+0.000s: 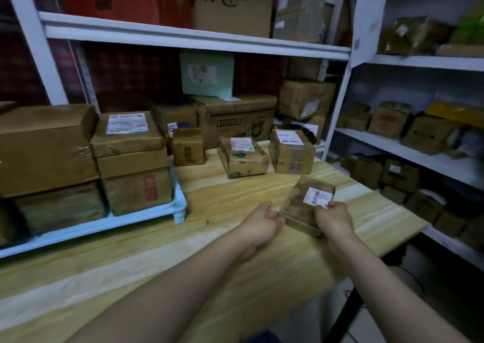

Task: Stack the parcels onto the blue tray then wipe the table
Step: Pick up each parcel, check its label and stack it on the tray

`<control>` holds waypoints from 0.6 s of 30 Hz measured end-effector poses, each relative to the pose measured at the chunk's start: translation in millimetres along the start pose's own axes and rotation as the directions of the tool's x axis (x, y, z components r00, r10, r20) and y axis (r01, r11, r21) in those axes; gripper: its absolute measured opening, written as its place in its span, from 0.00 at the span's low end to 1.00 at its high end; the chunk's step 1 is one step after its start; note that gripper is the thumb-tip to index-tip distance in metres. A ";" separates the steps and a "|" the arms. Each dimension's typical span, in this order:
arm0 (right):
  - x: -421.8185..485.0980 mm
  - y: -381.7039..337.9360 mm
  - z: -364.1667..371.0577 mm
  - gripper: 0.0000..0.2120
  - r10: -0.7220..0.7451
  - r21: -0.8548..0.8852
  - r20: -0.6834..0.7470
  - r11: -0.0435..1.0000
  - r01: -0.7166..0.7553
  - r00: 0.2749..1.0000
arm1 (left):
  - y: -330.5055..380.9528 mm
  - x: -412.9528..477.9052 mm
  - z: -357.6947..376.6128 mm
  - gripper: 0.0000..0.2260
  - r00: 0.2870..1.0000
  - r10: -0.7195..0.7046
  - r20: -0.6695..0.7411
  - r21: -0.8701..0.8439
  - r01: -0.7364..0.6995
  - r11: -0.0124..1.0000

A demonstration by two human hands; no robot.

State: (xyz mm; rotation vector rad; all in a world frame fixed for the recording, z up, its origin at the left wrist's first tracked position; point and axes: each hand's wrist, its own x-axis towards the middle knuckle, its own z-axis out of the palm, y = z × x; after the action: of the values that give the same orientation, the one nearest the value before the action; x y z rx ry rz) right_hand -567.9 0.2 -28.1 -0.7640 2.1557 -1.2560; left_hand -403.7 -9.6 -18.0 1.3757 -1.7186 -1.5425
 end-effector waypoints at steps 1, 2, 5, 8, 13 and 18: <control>0.9 1.4 -0.4 0.19 0.000 0.027 -0.009 1.000 0.001 1.000 | -0.1 1.0 1.8 0.29 1.000 0.003 -0.016 -0.027 -0.003 1.000; 0.3 0.9 -1.0 0.18 -0.001 0.049 -0.021 0.999 0.002 1.000 | 0.4 1.0 1.6 0.29 0.999 0.010 -0.041 -0.033 -0.011 0.999; -2.5 -2.1 -0.7 0.17 0.013 0.109 -0.053 0.994 -0.008 0.999 | 3.8 1.1 -3.4 0.26 0.995 -0.013 -0.100 -0.131 0.000 0.991; -11.0 -7.6 5.8 0.17 -0.001 0.243 0.012 0.970 -0.002 1.000 | 8.3 -4.6 -8.4 0.23 0.990 -0.105 -0.089 -0.383 0.064 0.922; -32.6 -20.0 16.2 0.12 -0.226 0.389 -0.020 0.896 0.216 0.974 | 2.1 -10.7 -26.2 0.23 0.973 -0.132 -0.191 -0.557 0.003 0.830; -47.1 -35.6 27.7 0.15 -0.347 0.471 0.099 0.842 0.263 0.933 | 9.3 -31.2 -56.9 0.19 0.967 0.009 -0.253 -0.529 -0.146 0.836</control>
State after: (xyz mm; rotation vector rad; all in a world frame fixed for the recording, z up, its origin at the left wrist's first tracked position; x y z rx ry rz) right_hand -508.6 1.9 -1.0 -0.9963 1.5415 -1.6984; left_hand -346.9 -10.4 14.8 1.1175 -1.0536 -1.5765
